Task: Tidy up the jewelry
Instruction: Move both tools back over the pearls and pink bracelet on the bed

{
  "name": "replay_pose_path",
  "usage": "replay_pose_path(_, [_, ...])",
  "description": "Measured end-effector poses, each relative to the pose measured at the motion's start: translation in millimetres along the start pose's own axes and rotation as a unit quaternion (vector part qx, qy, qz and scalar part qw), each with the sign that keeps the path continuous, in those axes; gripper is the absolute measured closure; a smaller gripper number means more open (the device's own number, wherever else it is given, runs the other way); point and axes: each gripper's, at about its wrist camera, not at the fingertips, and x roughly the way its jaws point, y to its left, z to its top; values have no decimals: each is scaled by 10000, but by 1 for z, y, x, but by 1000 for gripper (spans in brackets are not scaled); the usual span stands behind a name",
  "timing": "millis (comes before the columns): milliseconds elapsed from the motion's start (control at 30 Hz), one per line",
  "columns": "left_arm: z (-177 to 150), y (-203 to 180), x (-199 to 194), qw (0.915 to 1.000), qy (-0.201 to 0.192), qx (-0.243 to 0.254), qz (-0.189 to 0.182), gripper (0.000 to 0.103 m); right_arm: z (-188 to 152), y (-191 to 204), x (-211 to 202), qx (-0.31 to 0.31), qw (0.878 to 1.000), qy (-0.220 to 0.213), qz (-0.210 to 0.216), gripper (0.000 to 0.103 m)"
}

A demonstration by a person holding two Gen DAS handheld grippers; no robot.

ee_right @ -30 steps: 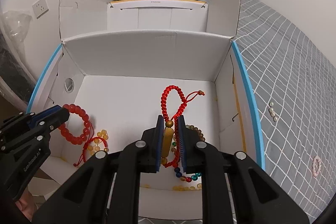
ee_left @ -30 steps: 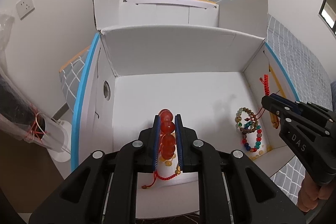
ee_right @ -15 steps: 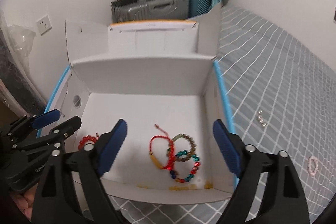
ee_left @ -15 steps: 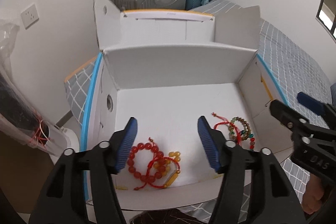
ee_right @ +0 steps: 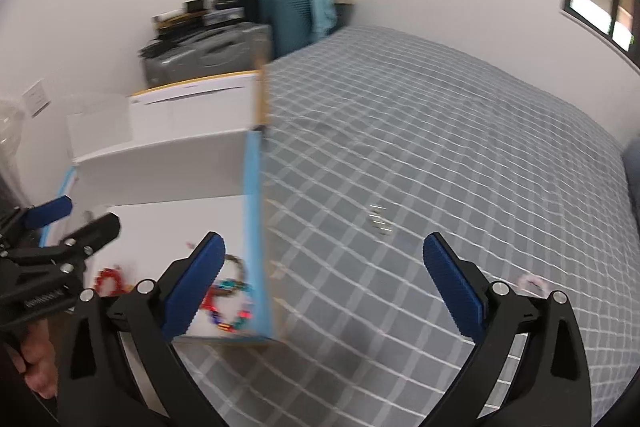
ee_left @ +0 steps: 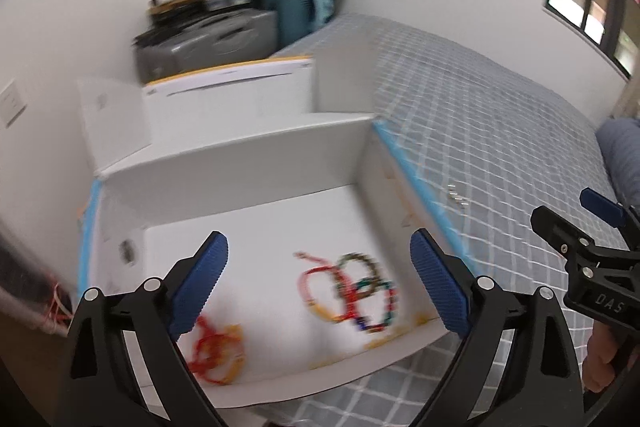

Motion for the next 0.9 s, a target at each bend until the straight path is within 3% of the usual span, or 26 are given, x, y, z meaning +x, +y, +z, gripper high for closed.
replay_pose_path(333, [22,-127,29,9937,-13,854,-728,6,-28,-140,0,1166,9904,186,-716,8])
replay_pose_path(533, [23,-197,75,9888,273,1150,-913,6,-46,-199,11,1526,9823,372,-1020,8])
replay_pose_path(700, [21,-231,135,9881,646,1071,-900,6,-61,-241,30,1796,9751,622,-1145,8])
replay_pose_path(900, [15,-239,193,9877,984,926,-787,6,-79,-272,64,2004,9671,964,-1238,8])
